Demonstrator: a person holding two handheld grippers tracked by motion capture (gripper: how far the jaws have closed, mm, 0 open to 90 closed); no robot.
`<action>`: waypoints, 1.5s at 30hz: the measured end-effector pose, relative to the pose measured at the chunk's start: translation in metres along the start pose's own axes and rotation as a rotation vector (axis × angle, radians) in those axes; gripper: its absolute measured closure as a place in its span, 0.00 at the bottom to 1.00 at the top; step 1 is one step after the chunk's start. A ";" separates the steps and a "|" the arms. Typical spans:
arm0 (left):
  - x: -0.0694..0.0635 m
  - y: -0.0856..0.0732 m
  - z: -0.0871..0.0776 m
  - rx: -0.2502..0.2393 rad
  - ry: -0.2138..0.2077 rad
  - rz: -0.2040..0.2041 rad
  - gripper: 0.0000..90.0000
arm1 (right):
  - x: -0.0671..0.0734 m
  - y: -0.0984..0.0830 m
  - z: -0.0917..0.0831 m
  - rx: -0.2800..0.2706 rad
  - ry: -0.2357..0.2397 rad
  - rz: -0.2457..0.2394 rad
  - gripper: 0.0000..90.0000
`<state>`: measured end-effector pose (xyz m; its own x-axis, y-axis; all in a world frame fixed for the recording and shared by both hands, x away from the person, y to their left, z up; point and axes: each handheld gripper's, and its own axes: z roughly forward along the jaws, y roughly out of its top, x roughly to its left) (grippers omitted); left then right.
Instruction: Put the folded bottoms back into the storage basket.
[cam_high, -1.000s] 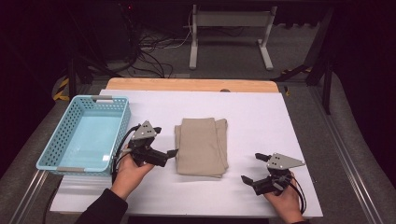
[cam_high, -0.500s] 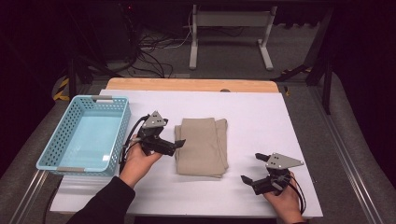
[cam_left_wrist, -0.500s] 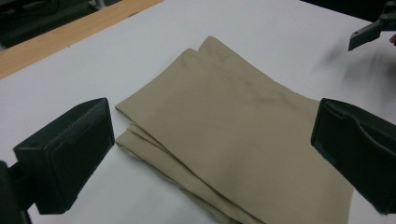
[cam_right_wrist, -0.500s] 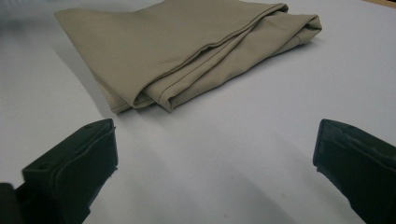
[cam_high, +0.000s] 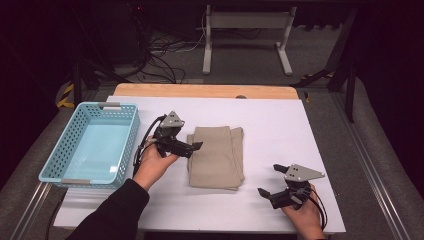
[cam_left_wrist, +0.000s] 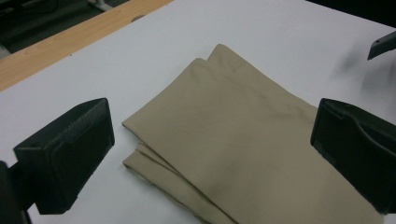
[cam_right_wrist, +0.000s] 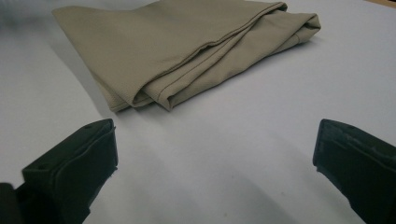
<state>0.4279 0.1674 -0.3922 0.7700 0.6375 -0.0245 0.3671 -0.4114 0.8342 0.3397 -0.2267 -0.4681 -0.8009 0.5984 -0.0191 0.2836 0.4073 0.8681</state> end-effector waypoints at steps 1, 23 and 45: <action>0.000 0.002 0.002 0.008 0.004 0.009 0.00 | 0.000 0.000 0.000 0.001 0.000 0.000 0.01; 0.012 0.018 0.038 0.068 0.038 0.000 0.00 | 0.000 0.000 0.000 -0.001 0.012 -0.004 0.01; 0.031 0.007 0.077 0.220 0.058 -0.027 0.00 | 0.000 0.000 0.000 -0.002 0.020 -0.009 0.01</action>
<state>0.4941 0.1339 -0.4297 0.7295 0.6840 -0.0085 0.4969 -0.5214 0.6937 0.3399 -0.2262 -0.4680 -0.8142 0.5803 -0.0172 0.2751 0.4117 0.8688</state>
